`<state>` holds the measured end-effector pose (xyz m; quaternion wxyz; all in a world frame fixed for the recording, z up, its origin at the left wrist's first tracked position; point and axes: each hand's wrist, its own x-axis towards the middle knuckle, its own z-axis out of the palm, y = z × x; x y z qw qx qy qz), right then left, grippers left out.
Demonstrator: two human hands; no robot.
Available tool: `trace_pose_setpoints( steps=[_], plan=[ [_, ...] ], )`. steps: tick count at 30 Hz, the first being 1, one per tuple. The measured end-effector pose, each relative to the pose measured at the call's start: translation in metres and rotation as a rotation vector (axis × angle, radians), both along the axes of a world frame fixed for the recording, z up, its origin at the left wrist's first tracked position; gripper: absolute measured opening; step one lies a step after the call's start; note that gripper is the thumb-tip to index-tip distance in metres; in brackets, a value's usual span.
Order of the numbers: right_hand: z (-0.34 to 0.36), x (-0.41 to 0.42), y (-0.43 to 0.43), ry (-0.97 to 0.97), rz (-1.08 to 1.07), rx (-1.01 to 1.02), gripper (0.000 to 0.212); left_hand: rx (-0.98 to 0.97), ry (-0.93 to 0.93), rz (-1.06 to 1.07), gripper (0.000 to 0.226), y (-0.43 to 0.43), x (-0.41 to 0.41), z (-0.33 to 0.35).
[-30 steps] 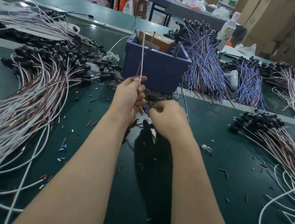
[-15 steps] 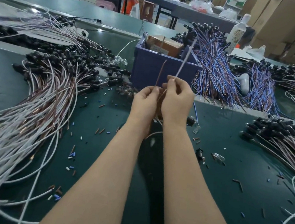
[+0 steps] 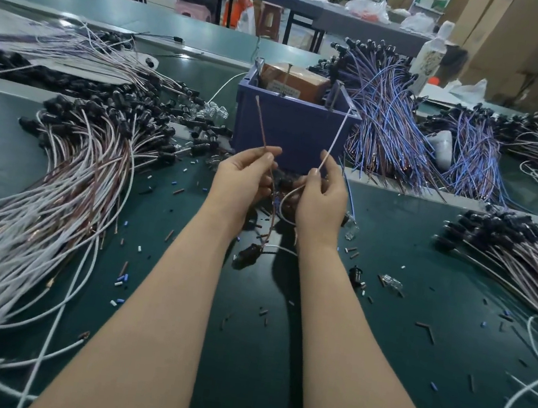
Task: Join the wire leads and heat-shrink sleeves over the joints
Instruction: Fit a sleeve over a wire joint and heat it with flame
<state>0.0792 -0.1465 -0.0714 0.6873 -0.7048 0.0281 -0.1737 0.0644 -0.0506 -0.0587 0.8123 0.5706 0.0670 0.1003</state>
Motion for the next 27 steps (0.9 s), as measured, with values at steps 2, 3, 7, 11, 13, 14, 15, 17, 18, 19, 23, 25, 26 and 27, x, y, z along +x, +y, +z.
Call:
trace_pose_setpoints(
  steps=[2, 3, 7, 11, 13, 14, 15, 17, 18, 19, 23, 25, 26, 27],
  plan=[
    [0.0, 0.002, 0.001, -0.005, -0.003, -0.01, 0.036, 0.03, -0.018, -0.016, 0.018, 0.002, 0.003, -0.003],
    [0.0, 0.002, 0.001, -0.012, -0.006, -0.026, 0.036, 0.051, -0.026, -0.007, 0.017, 0.002, 0.004, -0.003],
    [-0.001, 0.003, 0.004, -0.022, -0.015, -0.057, 0.037, 0.123, -0.058, 0.081, 0.01, -0.001, 0.008, -0.003],
    [-0.001, 0.002, 0.004, -0.014, -0.012, -0.067, 0.038, 0.223, -0.147, 0.141, 0.009, -0.005, 0.008, -0.002],
    [-0.001, 0.002, 0.005, -0.014, -0.01, -0.056, 0.038, 0.258, -0.204, 0.186, 0.009, -0.005, 0.007, 0.002],
    [-0.001, 0.002, 0.005, -0.014, -0.01, -0.046, 0.038, 0.268, -0.224, 0.2, 0.009, -0.004, 0.007, 0.005],
    [-0.002, 0.003, 0.006, -0.015, -0.011, -0.035, 0.038, 0.268, -0.233, 0.209, 0.009, -0.004, 0.007, 0.007],
    [-0.002, 0.003, 0.006, -0.022, -0.01, -0.017, 0.037, 0.253, -0.226, 0.215, 0.006, -0.004, 0.007, 0.01],
    [-0.003, 0.003, 0.006, -0.025, -0.008, -0.016, 0.037, 0.247, -0.216, 0.214, 0.005, -0.004, 0.007, 0.01],
    [-0.003, 0.003, 0.006, -0.026, -0.007, -0.017, 0.037, 0.238, -0.206, 0.211, 0.006, -0.005, 0.007, 0.01],
    [-0.003, 0.002, 0.006, -0.025, 0.0, -0.019, 0.034, 0.224, -0.182, 0.204, 0.018, -0.004, 0.007, 0.009],
    [-0.002, 0.001, 0.006, -0.022, 0.001, -0.032, 0.033, 0.257, -0.186, 0.203, 0.017, -0.003, 0.007, 0.008],
    [-0.001, 0.001, 0.006, -0.021, 0.003, -0.038, 0.033, 0.271, -0.187, 0.205, 0.014, -0.003, 0.008, 0.008],
    [-0.001, 0.001, 0.006, -0.019, 0.005, -0.04, 0.033, 0.285, -0.188, 0.207, 0.01, -0.003, 0.009, 0.008]
  ],
)
